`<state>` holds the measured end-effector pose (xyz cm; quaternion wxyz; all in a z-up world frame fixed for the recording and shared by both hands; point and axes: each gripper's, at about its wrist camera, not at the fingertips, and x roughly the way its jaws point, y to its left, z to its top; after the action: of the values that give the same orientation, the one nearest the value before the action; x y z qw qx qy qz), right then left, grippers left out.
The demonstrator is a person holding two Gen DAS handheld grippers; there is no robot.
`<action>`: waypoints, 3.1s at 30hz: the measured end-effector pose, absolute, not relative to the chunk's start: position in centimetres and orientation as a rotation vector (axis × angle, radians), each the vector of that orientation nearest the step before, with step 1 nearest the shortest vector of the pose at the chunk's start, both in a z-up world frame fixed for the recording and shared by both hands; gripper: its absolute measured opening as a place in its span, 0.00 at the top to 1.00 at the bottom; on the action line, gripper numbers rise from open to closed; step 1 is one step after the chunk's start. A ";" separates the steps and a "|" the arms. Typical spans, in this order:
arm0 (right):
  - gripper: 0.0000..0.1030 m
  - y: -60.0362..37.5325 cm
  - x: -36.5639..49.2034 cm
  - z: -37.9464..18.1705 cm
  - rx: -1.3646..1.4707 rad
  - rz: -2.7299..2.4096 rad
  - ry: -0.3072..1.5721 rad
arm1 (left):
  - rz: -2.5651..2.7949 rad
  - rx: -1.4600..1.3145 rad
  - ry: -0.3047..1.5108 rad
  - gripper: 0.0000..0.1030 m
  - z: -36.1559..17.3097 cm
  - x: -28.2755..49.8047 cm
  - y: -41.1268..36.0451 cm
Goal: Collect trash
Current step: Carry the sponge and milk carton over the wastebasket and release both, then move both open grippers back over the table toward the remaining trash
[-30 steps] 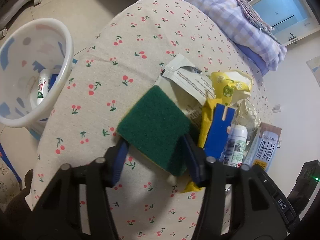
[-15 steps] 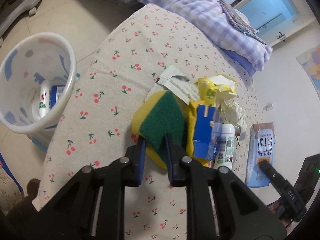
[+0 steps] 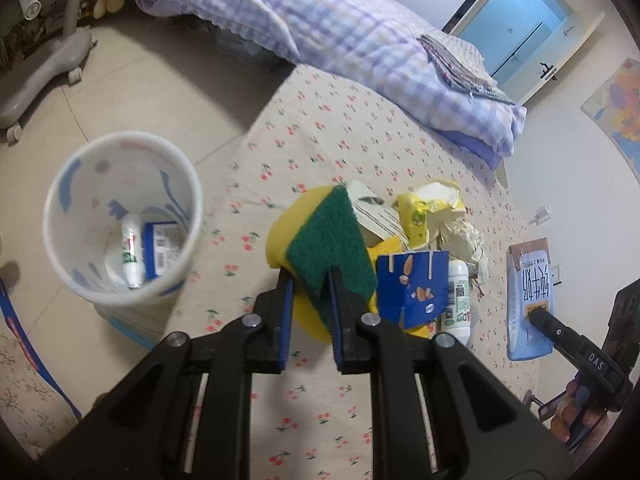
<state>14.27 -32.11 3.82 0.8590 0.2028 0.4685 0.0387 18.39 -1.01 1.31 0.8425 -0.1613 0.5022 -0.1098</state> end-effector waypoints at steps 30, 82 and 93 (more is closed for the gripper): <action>0.65 -16.5 19.5 4.8 0.293 0.287 1.007 | 0.005 -0.417 0.964 0.82 0.9 17.9 14.1; 0.29 -6.8 23.2 2.2 0.179 0.298 1.047 | 0.108 -0.216 1.095 0.10 0.4 16.8 16.8; 0.26 -13.3 20.4 3.7 0.187 0.222 1.007 | 0.084 -0.182 1.096 0.10 -0.3 16.1 14.6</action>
<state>20.38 -13.30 3.72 0.8659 0.0891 0.4806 0.1060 16.06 14.57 -0.29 0.8489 -0.0863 0.5200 0.0396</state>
